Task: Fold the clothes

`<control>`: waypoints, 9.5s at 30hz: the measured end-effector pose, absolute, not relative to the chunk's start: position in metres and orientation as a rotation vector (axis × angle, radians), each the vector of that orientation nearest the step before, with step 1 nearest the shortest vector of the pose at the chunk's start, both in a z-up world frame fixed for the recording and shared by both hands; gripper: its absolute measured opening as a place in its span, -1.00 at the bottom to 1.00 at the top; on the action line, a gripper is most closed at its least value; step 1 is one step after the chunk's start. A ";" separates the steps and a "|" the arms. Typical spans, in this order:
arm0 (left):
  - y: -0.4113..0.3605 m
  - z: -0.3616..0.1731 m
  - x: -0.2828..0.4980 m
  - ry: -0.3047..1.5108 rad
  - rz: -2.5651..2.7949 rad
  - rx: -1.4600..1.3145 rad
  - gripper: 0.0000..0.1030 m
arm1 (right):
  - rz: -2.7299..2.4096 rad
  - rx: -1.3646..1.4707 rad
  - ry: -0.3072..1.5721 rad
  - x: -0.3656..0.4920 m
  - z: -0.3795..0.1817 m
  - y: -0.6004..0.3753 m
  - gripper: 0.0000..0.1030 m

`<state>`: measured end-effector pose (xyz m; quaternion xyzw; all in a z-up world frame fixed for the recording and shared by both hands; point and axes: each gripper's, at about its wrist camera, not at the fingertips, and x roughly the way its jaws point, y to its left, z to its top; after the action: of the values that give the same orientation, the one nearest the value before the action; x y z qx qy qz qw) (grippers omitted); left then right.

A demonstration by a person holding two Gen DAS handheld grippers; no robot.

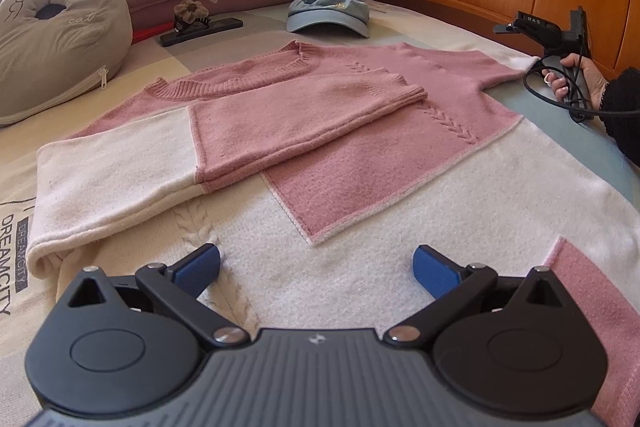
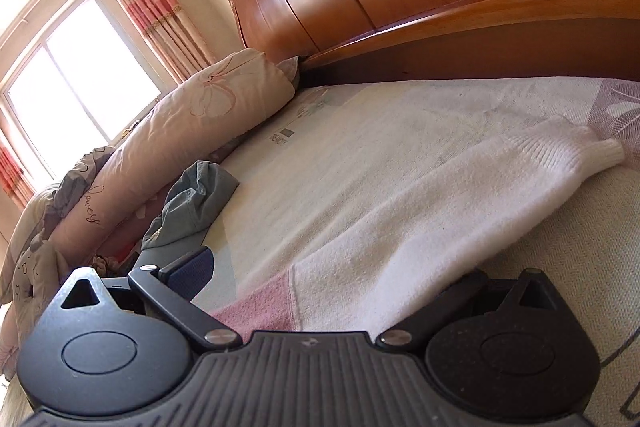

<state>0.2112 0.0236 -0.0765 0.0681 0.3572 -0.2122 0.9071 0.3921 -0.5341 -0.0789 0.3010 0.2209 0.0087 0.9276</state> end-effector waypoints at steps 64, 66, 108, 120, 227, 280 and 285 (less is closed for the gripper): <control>0.084 -0.029 0.185 0.672 -0.453 0.135 0.99 | 0.502 0.195 0.616 0.379 0.090 -0.195 1.00; 0.086 -0.030 0.186 0.675 -0.448 0.129 0.99 | 0.516 0.180 0.631 0.382 0.086 -0.185 1.00; 0.099 -0.048 0.201 0.737 -0.399 0.091 0.99 | 0.510 0.380 0.775 0.384 -0.035 -0.182 1.00; 0.114 -0.049 0.205 0.744 -0.364 0.050 0.99 | 0.808 0.256 0.788 0.371 -0.012 -0.106 1.00; 0.053 -0.052 0.350 0.837 -0.294 -0.204 -0.27 | 0.488 -0.036 0.753 0.404 -0.031 -0.267 1.00; 0.103 -0.038 0.323 0.833 -0.084 0.093 0.42 | 0.515 -0.151 0.769 0.333 -0.011 -0.249 1.00; 0.090 0.000 0.286 0.800 -0.125 0.112 0.43 | 0.512 -0.142 0.783 0.322 -0.001 -0.249 1.00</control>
<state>0.2857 0.0903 0.0000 0.0542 0.3888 -0.0606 0.9177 0.3216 -0.2488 -0.0006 -0.0685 0.3772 0.2467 0.8901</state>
